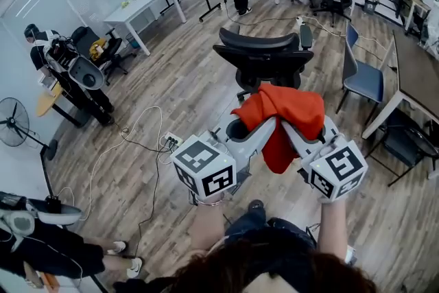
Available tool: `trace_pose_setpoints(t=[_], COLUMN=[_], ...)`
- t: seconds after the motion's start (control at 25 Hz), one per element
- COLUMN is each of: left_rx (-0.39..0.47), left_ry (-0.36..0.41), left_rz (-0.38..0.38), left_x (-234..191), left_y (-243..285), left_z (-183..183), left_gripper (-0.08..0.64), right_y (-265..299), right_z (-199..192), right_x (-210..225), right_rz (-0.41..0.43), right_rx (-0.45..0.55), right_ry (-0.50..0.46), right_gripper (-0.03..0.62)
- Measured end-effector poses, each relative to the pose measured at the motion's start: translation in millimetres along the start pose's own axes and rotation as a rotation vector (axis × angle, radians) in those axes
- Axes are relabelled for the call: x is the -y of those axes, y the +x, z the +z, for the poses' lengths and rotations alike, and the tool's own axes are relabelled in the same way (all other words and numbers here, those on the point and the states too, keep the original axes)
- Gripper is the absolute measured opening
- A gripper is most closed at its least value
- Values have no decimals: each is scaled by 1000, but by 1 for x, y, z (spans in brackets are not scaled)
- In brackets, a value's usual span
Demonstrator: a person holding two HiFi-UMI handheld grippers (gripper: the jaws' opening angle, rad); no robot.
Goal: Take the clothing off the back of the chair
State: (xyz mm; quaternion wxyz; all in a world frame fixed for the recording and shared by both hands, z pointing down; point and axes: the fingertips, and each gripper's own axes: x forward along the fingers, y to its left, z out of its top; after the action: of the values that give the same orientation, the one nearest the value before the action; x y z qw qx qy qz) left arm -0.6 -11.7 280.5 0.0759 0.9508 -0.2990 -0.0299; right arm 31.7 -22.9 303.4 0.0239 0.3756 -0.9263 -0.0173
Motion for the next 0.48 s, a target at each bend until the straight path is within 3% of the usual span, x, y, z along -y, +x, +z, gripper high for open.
trace_pose_setpoints(t=[0.48], left_rx=[-21], left_ry=[-7], left_rz=[29], left_x=[36], left_y=[5], left_z=[-14], left_gripper=[78], right_y=[-36], right_z=[-7], right_x=[-2], right_rz=[17], right_rx=[-17], right_ry=[4], right_gripper=[95])
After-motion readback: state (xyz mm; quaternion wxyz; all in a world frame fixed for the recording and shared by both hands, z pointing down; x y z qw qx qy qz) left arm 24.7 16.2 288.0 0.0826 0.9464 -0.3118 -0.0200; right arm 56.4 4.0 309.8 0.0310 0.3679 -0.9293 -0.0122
